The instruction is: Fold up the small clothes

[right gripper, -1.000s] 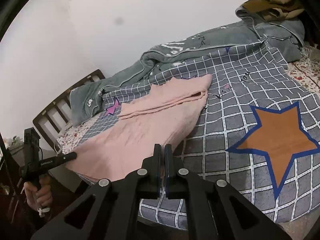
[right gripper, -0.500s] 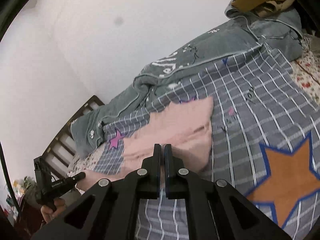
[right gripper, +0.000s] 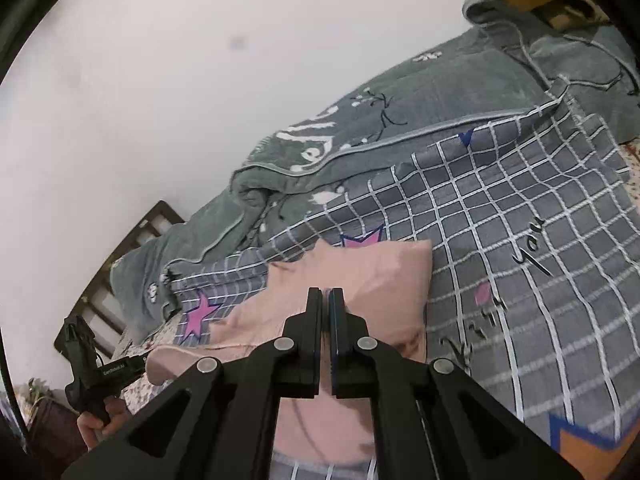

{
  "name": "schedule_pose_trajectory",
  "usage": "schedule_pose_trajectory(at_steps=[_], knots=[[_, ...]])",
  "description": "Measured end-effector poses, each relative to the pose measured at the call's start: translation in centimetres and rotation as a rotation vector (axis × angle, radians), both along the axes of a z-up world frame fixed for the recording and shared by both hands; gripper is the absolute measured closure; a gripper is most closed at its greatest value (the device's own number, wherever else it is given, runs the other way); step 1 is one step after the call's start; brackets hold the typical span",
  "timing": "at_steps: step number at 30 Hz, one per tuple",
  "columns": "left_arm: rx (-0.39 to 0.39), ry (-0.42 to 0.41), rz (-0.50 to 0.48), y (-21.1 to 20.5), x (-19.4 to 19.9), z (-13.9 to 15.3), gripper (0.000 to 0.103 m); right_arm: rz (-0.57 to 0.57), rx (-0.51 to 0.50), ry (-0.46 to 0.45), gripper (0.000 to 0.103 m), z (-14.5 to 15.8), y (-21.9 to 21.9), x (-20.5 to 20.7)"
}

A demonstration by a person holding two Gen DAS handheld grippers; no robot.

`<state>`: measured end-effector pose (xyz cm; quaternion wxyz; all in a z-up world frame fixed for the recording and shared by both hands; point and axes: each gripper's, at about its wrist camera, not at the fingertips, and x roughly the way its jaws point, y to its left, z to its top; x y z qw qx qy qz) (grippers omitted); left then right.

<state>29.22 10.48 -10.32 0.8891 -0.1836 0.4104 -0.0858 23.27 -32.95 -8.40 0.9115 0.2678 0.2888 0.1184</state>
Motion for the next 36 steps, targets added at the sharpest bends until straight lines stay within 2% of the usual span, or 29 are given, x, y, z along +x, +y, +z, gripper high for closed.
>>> schedule_pose_trajectory(at_steps=[7, 10, 12, 13, 14, 16, 18, 19, 22, 27, 31, 32, 34, 36], knots=[[-0.001, 0.042, 0.012, 0.1, 5.9, -2.6, 0.096, 0.000, 0.006, 0.048, 0.100, -2.6, 0.5, 7.5], [-0.028, 0.063, 0.029, 0.7, 7.5, -3.4, 0.094, -0.003, 0.025, 0.062, 0.099, -3.5, 0.6, 9.7], [-0.008, 0.070, 0.060, 0.9, 8.2, -3.6, 0.093, -0.011, 0.045, 0.051, 0.095, -4.1, 0.5, 11.2], [0.015, 0.071, 0.065, 0.9, 8.5, -3.7, 0.087, -0.012, 0.046, 0.048, 0.094, -4.2, 0.4, 11.7], [0.034, 0.073, 0.061, 0.8, 8.7, -3.9, 0.080, -0.008, 0.044, 0.052, 0.091, -4.4, 0.5, 12.1], [0.055, 0.073, 0.040, 0.7, 8.9, -4.2, 0.078, 0.014, 0.031, 0.063, 0.081, -4.8, 0.5, 12.6], [0.083, 0.081, 0.012, 0.3, 9.1, -4.7, 0.078, 0.004, -0.039, 0.073, 0.067, -5.1, 0.8, 12.6], [0.097, 0.085, 0.001, 0.2, 9.3, -4.9, 0.078, -0.001, -0.095, 0.082, 0.066, -5.3, 1.1, 12.6], [0.131, 0.091, -0.035, -0.7, 9.8, -5.5, 0.078, 0.022, -0.185, 0.115, 0.065, -6.3, 1.7, 12.8], [0.156, 0.092, -0.090, -1.7, 10.6, -6.2, 0.077, 0.080, -0.223, 0.178, 0.065, -8.3, 2.4, 13.8], [0.193, 0.099, -0.121, -2.4, 11.9, -7.1, 0.063, 0.104, -0.268, 0.219, 0.065, -9.5, 3.3, 14.8], [0.197, 0.096, -0.130, -2.5, 12.2, -7.3, 0.053, 0.107, -0.274, 0.225, 0.065, -9.7, 3.4, 14.9], [0.203, 0.076, -0.148, -2.6, 12.5, -7.7, 0.040, 0.118, -0.291, 0.236, 0.065, -10.1, 3.8, 15.3], [0.229, 0.050, -0.147, -2.8, 12.7, -7.9, 0.040, 0.128, -0.315, 0.246, 0.065, -10.5, 4.3, 15.7]])
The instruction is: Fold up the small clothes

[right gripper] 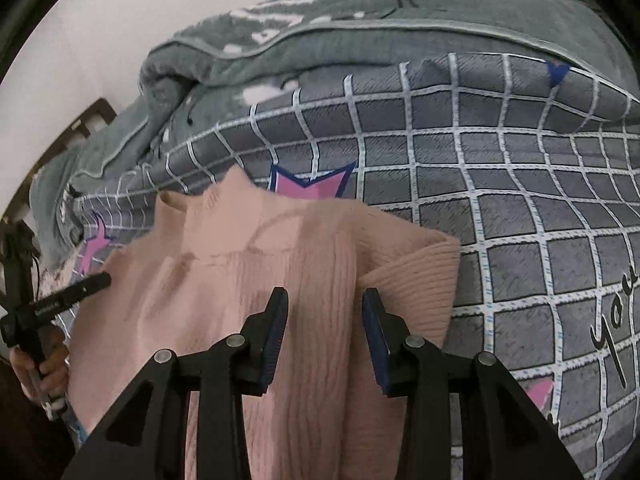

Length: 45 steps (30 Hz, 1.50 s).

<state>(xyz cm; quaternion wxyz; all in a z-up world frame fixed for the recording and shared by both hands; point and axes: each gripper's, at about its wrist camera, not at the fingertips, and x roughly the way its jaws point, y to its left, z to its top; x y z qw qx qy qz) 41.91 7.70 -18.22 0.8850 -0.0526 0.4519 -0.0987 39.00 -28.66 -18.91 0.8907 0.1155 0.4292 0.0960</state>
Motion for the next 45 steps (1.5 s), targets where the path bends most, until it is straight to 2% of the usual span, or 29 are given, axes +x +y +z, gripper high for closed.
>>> schedule_pose_trajectory(at_steps=[1, 2, 3, 4, 5, 9, 11, 15, 19, 21, 24, 28, 30, 32, 34, 36, 40, 42, 45], knots=[[0.007, -0.004, -0.003, -0.2, 0.2, -0.1, 0.040, 0.003, -0.009, 0.003, 0.065, -0.2, 0.2, 0.2], [0.009, -0.009, -0.009, -0.3, 0.2, -0.2, 0.041, 0.009, -0.021, 0.009, 0.069, -0.4, 0.5, 0.4], [0.012, -0.013, -0.010, -0.4, 0.3, -0.3, 0.044, 0.011, -0.036, 0.007, 0.089, -0.5, 0.7, 0.4], [0.017, -0.022, -0.014, -0.5, 0.3, -0.2, 0.065, 0.017, -0.048, 0.000, 0.096, -0.5, 1.0, 0.5], [0.021, -0.026, -0.020, -0.5, 0.4, -0.1, 0.097, 0.032, -0.056, -0.009, 0.096, -0.5, 1.2, 0.5], [-0.010, -0.078, -0.044, 0.0, 0.5, 1.2, 0.096, 0.051, -0.059, -0.160, 0.096, 2.1, 1.2, -0.9], [-0.019, -0.111, -0.025, 0.7, 0.5, 2.0, 0.096, 0.041, -0.045, -0.210, 0.097, 3.5, 0.8, -1.0], [-0.010, -0.139, 0.029, 1.6, 1.1, 2.0, 0.096, -0.005, -0.037, -0.244, 0.097, 4.2, 0.0, 0.1], [0.044, -0.056, 0.028, 1.1, 2.2, -0.8, 0.096, -0.012, -0.081, -0.128, 0.097, 1.1, 0.5, 2.0], [0.095, -0.032, 0.020, 0.4, 2.4, -1.8, 0.093, -0.023, -0.097, -0.031, 0.096, -1.2, 0.2, 3.2], [0.152, -0.038, 0.012, -0.3, 2.4, -2.1, 0.092, -0.038, -0.042, -0.024, 0.094, -1.2, -0.8, 3.4], [0.160, -0.044, 0.012, -0.5, 2.3, -2.0, 0.091, -0.037, -0.036, -0.026, 0.090, -1.2, -1.0, 3.2], [0.150, -0.051, 0.017, -0.4, 2.1, -1.7, 0.082, -0.039, -0.048, -0.032, 0.086, -0.9, -1.1, 2.8], [0.143, -0.063, 0.024, -0.4, 1.5, -1.1, 0.055, -0.043, -0.069, -0.041, 0.081, -0.5, -1.1, 2.2], [0.160, -0.089, 0.039, -0.7, 0.7, -0.4, 0.039, -0.042, -0.092, -0.061, 0.070, 0.4, -1.1, 0.7], [0.179, -0.115, 0.041, -1.0, -0.3, 0.3, 0.039, -0.047, -0.115, -0.081, 0.057, 1.1, -0.6, -0.3], [0.176, -0.114, 0.041, -0.8, -2.0, 1.4, 0.039, -0.059, -0.136, -0.103, 0.053, 2.3, -0.6, -2.7], [0.175, -0.118, 0.054, -0.4, -3.0, 1.9, 0.039, -0.071, -0.129, -0.116, 0.044, 2.7, -0.9, -4.1], [0.133, -0.109, 0.082, 1.2, -4.7, 2.3, 0.039, -0.094, -0.120, -0.122, 0.043, 3.0, -1.6, -5.9]])
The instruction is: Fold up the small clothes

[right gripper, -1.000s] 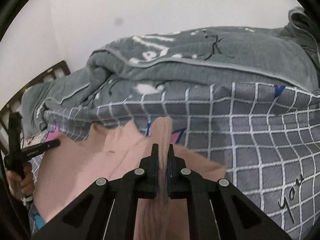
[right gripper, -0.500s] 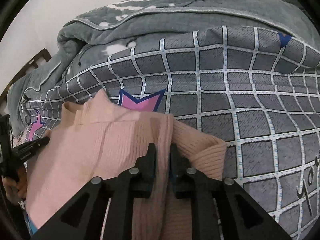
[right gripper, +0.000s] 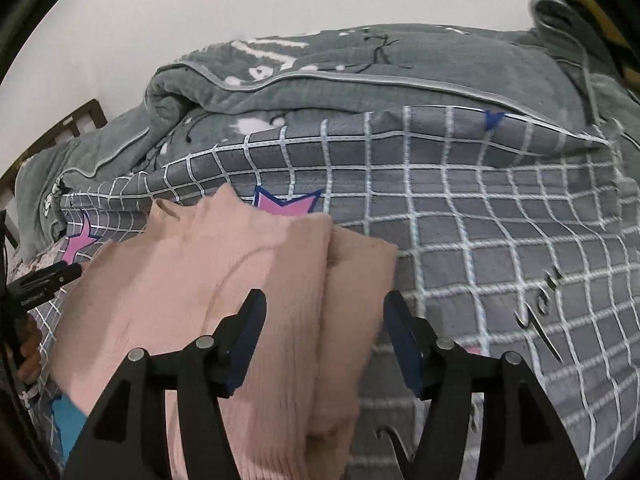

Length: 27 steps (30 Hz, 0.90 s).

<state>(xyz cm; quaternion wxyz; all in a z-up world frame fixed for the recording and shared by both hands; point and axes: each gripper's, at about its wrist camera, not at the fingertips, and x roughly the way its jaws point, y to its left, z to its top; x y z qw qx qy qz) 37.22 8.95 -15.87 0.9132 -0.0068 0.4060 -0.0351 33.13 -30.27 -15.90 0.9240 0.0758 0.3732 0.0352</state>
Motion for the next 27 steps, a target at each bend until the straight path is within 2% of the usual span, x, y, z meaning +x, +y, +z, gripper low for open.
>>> schedule_pose_trajectory(at_steps=[4, 10, 14, 16, 21, 24, 26, 27], knots=[[-0.039, 0.055, 0.013, 1.5, -1.8, -1.0, 0.039, -0.039, 0.018, 0.034, 0.043, -0.6, -1.2, -1.1], [-0.185, 0.078, 0.016, 3.3, -3.1, -2.3, 0.039, 0.016, 0.232, 0.079, 0.043, -2.3, -1.9, -1.5], [-0.182, 0.117, 0.022, 3.1, -2.3, -3.8, 0.039, 0.008, 0.176, 0.117, 0.043, -3.3, -0.6, -0.5], [-0.206, 0.123, 0.011, 3.0, -1.7, -4.5, 0.039, 0.004, 0.151, 0.152, 0.043, -4.1, 0.0, 0.2], [-0.172, 0.114, -0.004, 1.8, -0.4, -5.1, 0.039, -0.014, 0.167, 0.142, 0.038, -4.6, 0.1, 1.6], [-0.180, 0.100, 0.001, 1.7, 0.0, -5.1, 0.051, -0.010, 0.157, 0.138, 0.035, -5.0, 0.3, 2.7], [-0.203, 0.094, 0.000, 1.6, 0.1, -5.1, 0.064, -0.009, 0.156, 0.137, 0.035, -5.1, 0.3, 3.1], [-0.199, 0.089, -0.004, 1.5, 0.1, -5.0, 0.068, -0.008, 0.155, 0.132, 0.044, -5.1, 0.4, 3.3]])
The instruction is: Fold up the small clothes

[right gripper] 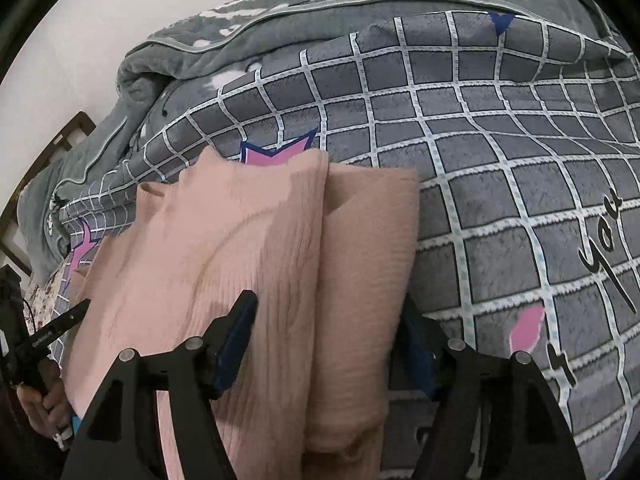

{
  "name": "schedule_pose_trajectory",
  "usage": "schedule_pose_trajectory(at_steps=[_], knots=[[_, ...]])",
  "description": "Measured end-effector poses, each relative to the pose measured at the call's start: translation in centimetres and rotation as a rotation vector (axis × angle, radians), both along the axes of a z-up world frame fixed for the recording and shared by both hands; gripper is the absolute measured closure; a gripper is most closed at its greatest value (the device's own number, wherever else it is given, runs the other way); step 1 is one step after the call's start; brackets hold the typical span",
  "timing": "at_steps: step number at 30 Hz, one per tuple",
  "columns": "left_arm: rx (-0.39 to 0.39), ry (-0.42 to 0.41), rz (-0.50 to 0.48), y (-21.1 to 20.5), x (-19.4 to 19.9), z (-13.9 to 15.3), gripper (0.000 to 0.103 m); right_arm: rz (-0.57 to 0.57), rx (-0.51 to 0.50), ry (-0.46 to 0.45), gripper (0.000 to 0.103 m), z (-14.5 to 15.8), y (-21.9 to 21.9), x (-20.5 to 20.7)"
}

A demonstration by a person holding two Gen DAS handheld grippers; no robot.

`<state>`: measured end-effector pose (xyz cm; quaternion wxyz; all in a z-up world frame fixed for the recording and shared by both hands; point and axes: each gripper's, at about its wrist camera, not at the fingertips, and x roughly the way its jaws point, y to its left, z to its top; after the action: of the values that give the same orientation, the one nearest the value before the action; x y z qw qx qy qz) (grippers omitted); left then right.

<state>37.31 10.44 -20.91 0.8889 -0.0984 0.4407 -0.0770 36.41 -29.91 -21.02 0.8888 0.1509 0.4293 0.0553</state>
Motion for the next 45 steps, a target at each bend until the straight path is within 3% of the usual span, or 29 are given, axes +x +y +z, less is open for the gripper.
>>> schedule_pose_trajectory(at_steps=[1, 3, 5, 9, 16, 22, 27, 32, 35, 41, 44, 45], knots=[[0.013, -0.009, -0.013, -0.4, -0.1, 0.3, 0.076, 0.004, 0.005, -0.006, 0.056, 0.0, 0.0, 0.1], [0.063, -0.021, -0.025, -1.1, -0.4, 0.8, 0.079, 0.034, 0.068, -0.016, 0.077, 0.0, -0.2, 0.0], [0.093, -0.030, -0.038, -1.6, -0.7, 1.7, 0.080, 0.017, 0.097, -0.030, 0.081, 0.6, -0.6, -0.4], [0.053, -0.057, -0.039, -1.4, -2.0, 4.3, 0.081, 0.009, 0.153, -0.082, 0.084, 3.3, -0.9, -2.2], [0.089, -0.086, -0.072, -3.5, -6.0, 7.2, 0.081, 0.037, 0.120, -0.105, 0.085, 6.9, -0.4, -6.7], [0.058, -0.111, -0.084, -4.1, -9.1, 9.5, 0.081, 0.049, 0.097, -0.137, 0.085, 8.6, -0.7, -11.4], [0.042, -0.128, -0.104, -4.5, -11.1, 11.5, 0.082, 0.060, 0.061, -0.207, 0.086, 11.8, 0.1, -13.9], [0.041, -0.131, -0.125, -4.7, -14.1, 12.2, 0.082, 0.086, 0.032, -0.218, 0.086, 14.3, 0.8, -16.9], [0.041, -0.103, -0.131, -4.4, -15.6, 10.6, 0.082, 0.092, 0.022, -0.198, 0.086, 13.4, 0.8, -18.5], [0.073, -0.018, -0.082, -2.9, -16.6, 5.6, 0.079, 0.018, -0.086, -0.043, 0.083, 6.1, -0.1, -18.8], [0.028, 0.014, -0.062, -1.7, -16.5, 4.0, 0.076, -0.022, -0.031, -0.062, 0.077, 4.1, -1.6, -19.1], [0.022, 0.019, -0.061, -1.5, -16.4, 3.7, 0.074, -0.032, -0.025, -0.073, 0.069, 3.9, -1.7, -19.2]])
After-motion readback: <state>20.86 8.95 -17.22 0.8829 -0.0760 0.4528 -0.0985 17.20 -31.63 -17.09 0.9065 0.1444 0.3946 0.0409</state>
